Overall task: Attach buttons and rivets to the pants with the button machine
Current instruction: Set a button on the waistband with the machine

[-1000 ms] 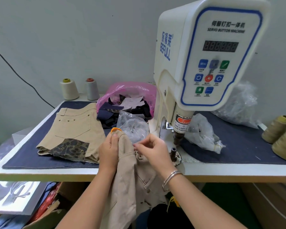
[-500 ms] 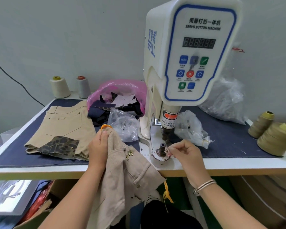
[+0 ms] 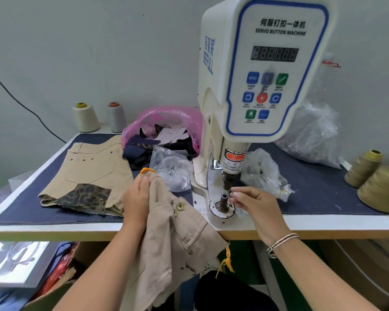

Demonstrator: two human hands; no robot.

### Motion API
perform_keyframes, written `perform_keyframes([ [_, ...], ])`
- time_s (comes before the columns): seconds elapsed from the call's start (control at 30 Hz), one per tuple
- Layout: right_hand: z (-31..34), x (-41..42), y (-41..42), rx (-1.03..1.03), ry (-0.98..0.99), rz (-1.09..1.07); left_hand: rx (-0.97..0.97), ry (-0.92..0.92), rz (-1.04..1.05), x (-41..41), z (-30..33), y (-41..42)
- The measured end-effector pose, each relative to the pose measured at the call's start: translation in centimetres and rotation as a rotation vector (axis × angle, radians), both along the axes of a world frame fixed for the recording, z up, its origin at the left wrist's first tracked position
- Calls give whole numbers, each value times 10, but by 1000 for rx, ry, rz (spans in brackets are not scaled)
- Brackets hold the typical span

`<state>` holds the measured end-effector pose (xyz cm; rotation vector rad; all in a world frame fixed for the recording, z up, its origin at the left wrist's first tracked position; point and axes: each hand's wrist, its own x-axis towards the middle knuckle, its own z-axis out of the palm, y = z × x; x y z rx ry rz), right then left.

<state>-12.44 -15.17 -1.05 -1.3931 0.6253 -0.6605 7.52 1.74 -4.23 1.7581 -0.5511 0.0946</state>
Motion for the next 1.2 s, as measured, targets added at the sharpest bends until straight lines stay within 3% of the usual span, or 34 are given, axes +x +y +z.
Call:
perform_keyframes([
  [0.37, 2, 6, -3, 63, 19, -41, 4, 16, -2, 1, 0, 0],
  [0.87, 1, 9, 2, -140, 110, 45, 3, 30, -7, -1, 1, 1],
  [1.2, 0, 7, 1, -106, 98, 89, 26, 41, -10, 1, -2, 1],
])
